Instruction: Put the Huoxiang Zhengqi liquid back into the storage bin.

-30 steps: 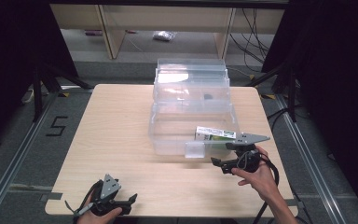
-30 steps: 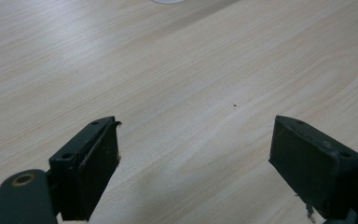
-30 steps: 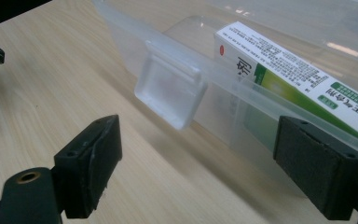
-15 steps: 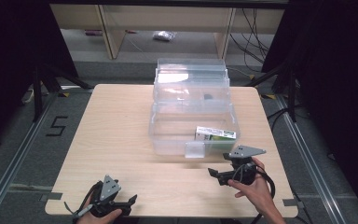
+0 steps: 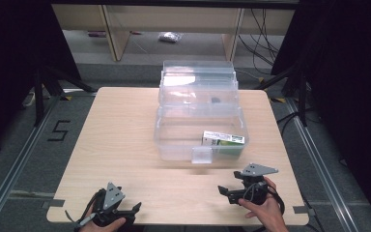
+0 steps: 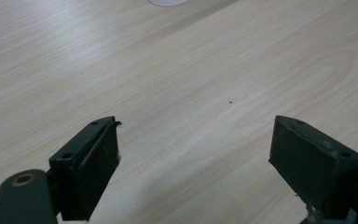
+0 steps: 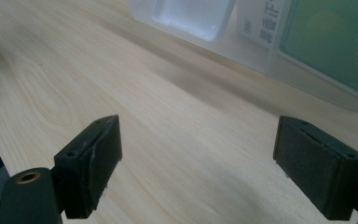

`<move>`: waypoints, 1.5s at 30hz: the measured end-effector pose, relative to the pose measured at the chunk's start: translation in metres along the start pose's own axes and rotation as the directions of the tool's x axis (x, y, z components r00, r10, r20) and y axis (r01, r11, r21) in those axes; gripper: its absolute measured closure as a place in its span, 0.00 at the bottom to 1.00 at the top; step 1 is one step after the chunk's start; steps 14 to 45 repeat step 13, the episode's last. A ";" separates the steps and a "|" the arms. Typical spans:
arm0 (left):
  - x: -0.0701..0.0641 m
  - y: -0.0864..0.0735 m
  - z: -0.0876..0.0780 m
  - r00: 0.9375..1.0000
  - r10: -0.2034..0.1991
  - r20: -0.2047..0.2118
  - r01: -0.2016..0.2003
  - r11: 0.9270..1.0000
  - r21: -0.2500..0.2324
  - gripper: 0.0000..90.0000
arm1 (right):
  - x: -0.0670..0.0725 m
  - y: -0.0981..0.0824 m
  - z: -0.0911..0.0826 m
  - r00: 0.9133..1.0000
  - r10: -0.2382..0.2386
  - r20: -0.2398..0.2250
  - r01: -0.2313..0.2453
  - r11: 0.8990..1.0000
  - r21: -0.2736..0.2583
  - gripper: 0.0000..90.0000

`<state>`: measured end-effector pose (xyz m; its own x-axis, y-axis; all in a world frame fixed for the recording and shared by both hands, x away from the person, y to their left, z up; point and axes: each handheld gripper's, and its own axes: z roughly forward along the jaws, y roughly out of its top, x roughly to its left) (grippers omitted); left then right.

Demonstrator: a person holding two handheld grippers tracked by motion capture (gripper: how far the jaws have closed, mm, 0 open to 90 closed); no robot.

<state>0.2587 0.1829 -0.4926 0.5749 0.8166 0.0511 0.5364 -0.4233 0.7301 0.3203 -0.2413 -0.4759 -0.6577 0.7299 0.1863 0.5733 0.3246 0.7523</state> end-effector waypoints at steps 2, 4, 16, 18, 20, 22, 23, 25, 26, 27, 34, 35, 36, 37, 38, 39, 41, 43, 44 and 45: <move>0.000 0.000 0.000 1.000 0.002 0.001 -0.002 1.000 0.001 0.17 | 0.002 -0.001 -0.001 1.000 0.019 -0.003 -0.019 1.000 0.004 0.18; -0.001 0.000 0.003 1.000 -0.019 -0.001 0.019 1.000 -0.015 0.17 | 0.000 -0.005 -0.003 1.000 0.000 0.010 0.000 1.000 -0.005 0.18; 0.000 0.001 0.004 1.000 -0.019 0.007 0.019 1.000 -0.010 0.17 | -0.001 -0.011 0.001 1.000 -0.023 0.021 0.022 0.998 0.051 0.18; 0.000 0.001 0.004 1.000 -0.019 0.007 0.019 1.000 -0.010 0.17 | -0.001 -0.011 0.001 1.000 -0.023 0.021 0.022 0.998 0.051 0.18; 0.000 0.001 0.004 1.000 -0.019 0.007 0.019 1.000 -0.010 0.17 | -0.001 -0.011 0.001 1.000 -0.023 0.021 0.022 0.998 0.051 0.18; 0.000 0.001 0.004 1.000 -0.019 0.007 0.019 1.000 -0.010 0.17 | -0.001 -0.011 0.001 1.000 -0.023 0.021 0.022 0.998 0.051 0.18; 0.000 0.001 0.004 1.000 -0.019 0.007 0.019 1.000 -0.010 0.17 | -0.001 -0.011 0.001 1.000 -0.023 0.021 0.022 0.998 0.051 0.18; 0.000 0.001 0.004 1.000 -0.019 0.007 0.019 1.000 -0.010 0.17 | -0.001 -0.011 0.001 1.000 -0.023 0.021 0.022 0.998 0.051 0.18; 0.000 0.001 0.004 1.000 -0.019 0.007 0.019 1.000 -0.010 0.17 | -0.001 -0.011 0.001 1.000 -0.023 0.021 0.022 0.998 0.051 0.18; 0.000 0.001 0.004 1.000 -0.019 0.007 0.019 1.000 -0.010 0.17 | -0.001 -0.011 0.001 1.000 -0.023 0.021 0.022 0.998 0.051 0.18; 0.000 0.001 0.004 1.000 -0.019 0.007 0.019 1.000 -0.010 0.17 | -0.001 -0.011 0.001 1.000 -0.023 0.021 0.022 0.998 0.051 0.18; 0.000 0.001 0.004 1.000 -0.019 0.007 0.019 1.000 -0.010 0.17 | -0.001 -0.011 0.001 1.000 -0.023 0.021 0.022 0.998 0.051 0.18; 0.000 0.001 0.004 1.000 -0.019 0.007 0.019 1.000 -0.010 0.17 | -0.001 -0.011 0.001 1.000 -0.023 0.021 0.022 0.998 0.051 0.18; 0.000 0.001 0.004 1.000 -0.019 0.007 0.019 1.000 -0.010 0.17 | -0.001 -0.011 0.001 1.000 -0.023 0.021 0.022 0.998 0.051 0.18; 0.000 0.001 0.004 1.000 -0.019 0.007 0.019 1.000 -0.010 0.17 | -0.001 -0.011 0.001 1.000 -0.023 0.021 0.022 0.998 0.051 0.18; 0.000 0.001 0.004 1.000 -0.019 0.007 0.019 1.000 -0.010 0.17 | -0.001 -0.011 0.001 1.000 -0.023 0.021 0.022 0.998 0.051 0.18; 0.000 0.001 0.004 1.000 -0.019 0.007 0.019 1.000 -0.010 0.17 | -0.001 -0.011 0.001 1.000 -0.023 0.021 0.022 0.998 0.051 0.18; 0.000 0.001 0.004 1.000 -0.019 0.007 0.019 1.000 -0.010 0.17 | -0.001 -0.011 0.001 1.000 -0.023 0.021 0.022 0.998 0.051 0.18; 0.000 0.001 0.004 1.000 -0.019 0.007 0.019 1.000 -0.010 0.17 | -0.001 -0.011 0.001 1.000 -0.023 0.021 0.022 0.998 0.051 0.18; 0.000 0.001 0.004 1.000 -0.019 0.007 0.019 1.000 -0.010 0.17 | -0.001 -0.011 0.001 1.000 -0.023 0.021 0.022 0.998 0.051 0.18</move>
